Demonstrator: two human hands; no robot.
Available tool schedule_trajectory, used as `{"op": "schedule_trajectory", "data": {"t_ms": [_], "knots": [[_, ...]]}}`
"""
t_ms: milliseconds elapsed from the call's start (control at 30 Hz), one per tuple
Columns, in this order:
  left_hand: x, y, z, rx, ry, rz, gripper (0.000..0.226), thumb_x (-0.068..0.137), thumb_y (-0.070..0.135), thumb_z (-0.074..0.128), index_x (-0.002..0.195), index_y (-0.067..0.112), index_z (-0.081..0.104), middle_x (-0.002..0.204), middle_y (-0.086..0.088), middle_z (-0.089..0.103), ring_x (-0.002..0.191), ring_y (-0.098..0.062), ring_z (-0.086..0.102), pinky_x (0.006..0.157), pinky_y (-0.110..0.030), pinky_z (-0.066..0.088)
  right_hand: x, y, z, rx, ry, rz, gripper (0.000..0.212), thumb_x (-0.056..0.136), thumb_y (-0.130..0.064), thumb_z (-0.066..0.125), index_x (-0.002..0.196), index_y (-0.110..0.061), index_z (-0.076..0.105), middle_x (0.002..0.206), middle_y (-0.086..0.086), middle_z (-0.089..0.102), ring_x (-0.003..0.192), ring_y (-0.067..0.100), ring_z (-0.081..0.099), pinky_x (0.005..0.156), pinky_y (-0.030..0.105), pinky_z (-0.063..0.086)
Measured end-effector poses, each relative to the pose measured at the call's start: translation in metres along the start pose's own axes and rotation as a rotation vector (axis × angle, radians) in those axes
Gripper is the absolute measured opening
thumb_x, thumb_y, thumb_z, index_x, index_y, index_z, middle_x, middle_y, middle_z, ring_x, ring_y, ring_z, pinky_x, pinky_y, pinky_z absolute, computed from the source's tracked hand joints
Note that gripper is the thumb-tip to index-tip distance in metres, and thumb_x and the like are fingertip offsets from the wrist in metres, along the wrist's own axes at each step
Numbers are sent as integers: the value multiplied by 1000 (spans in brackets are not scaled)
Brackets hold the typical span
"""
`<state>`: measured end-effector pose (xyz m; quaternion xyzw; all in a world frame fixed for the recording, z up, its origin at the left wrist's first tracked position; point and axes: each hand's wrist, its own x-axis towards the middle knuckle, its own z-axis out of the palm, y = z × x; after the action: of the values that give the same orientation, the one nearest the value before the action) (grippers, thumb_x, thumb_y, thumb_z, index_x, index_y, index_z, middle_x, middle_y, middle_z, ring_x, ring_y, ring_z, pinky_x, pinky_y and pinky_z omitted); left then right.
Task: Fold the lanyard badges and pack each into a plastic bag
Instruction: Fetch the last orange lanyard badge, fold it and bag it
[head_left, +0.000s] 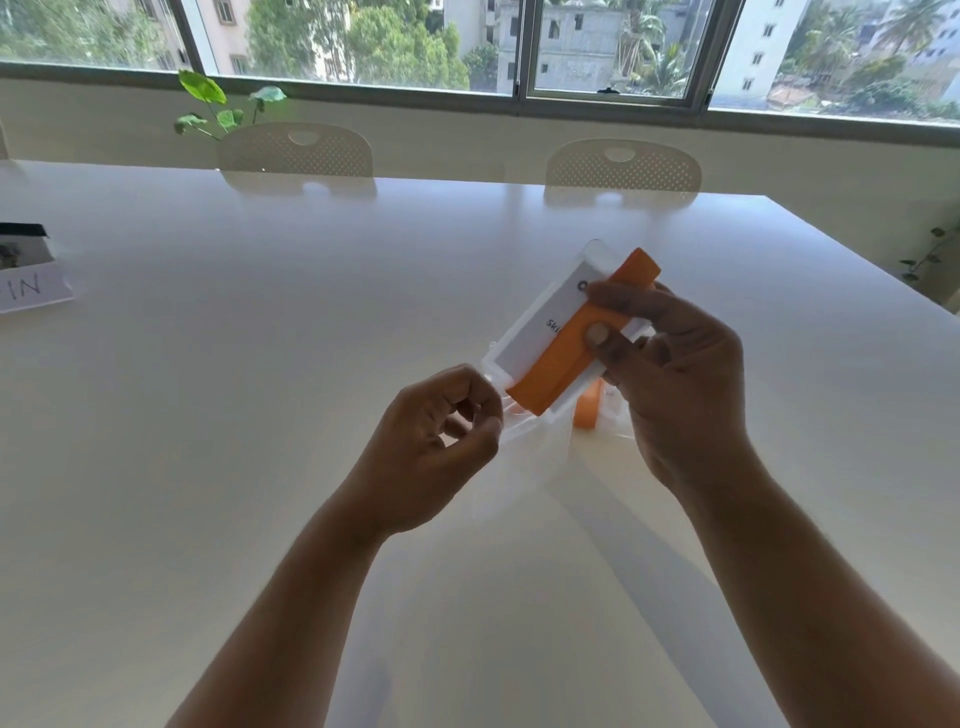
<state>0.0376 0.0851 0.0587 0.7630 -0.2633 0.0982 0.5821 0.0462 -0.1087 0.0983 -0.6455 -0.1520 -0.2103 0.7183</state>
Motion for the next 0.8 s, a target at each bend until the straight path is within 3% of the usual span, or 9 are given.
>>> {"op": "schedule_trajectory", "data": {"t_ms": [100,267,400,467,533,633,733,800], "knots": [[0,-4,1,-40,-47,-12,10,78,18,54,73,10,55,74,2,56,70,-17,50,66,-26,41,1,0,1,66,30,-29,21,79,-11,69,90,-27,76,111,0,68,110,29,64,91,52,55],[0,-7,2,-117,-34,-22,10,77,17,54,74,8,57,78,-12,54,74,-32,49,63,-43,41,5,4,-1,89,-5,-30,29,83,-1,67,89,-27,77,113,7,66,110,29,64,90,49,57],[2,-9,2,-199,51,-103,15,78,21,56,79,7,61,79,-19,62,79,-42,61,67,-38,51,4,12,-3,35,-23,-7,37,84,4,68,88,-31,79,111,0,68,104,28,66,89,50,57],[2,-10,1,-268,66,-166,13,84,17,60,81,4,59,80,-17,68,81,-37,68,67,-36,56,3,15,-4,17,-19,-2,37,83,3,69,89,-32,79,111,0,68,98,31,65,88,51,57],[2,-9,2,-323,51,-221,21,87,18,66,83,2,54,84,-18,71,83,-31,71,68,-37,59,2,17,-5,21,-23,-5,37,83,4,69,89,-31,79,111,1,68,98,23,67,88,47,58],[1,-7,6,-329,61,-260,33,73,20,83,87,12,54,91,-15,73,81,-24,72,69,-31,61,2,18,-6,12,-19,-9,38,82,6,69,90,-30,79,110,0,68,97,14,69,83,38,59],[2,-7,9,-328,106,-299,48,66,22,86,102,18,54,98,-9,73,86,-25,75,74,-34,62,1,20,-8,-35,-25,-1,38,85,6,67,108,-25,71,102,-18,71,98,11,70,76,28,59],[2,-7,9,-356,112,-332,58,64,23,86,111,20,53,101,-7,75,89,-25,75,74,-32,61,1,22,-10,-47,-41,5,48,87,6,64,125,-23,60,104,-19,67,102,8,68,73,25,58]]}}
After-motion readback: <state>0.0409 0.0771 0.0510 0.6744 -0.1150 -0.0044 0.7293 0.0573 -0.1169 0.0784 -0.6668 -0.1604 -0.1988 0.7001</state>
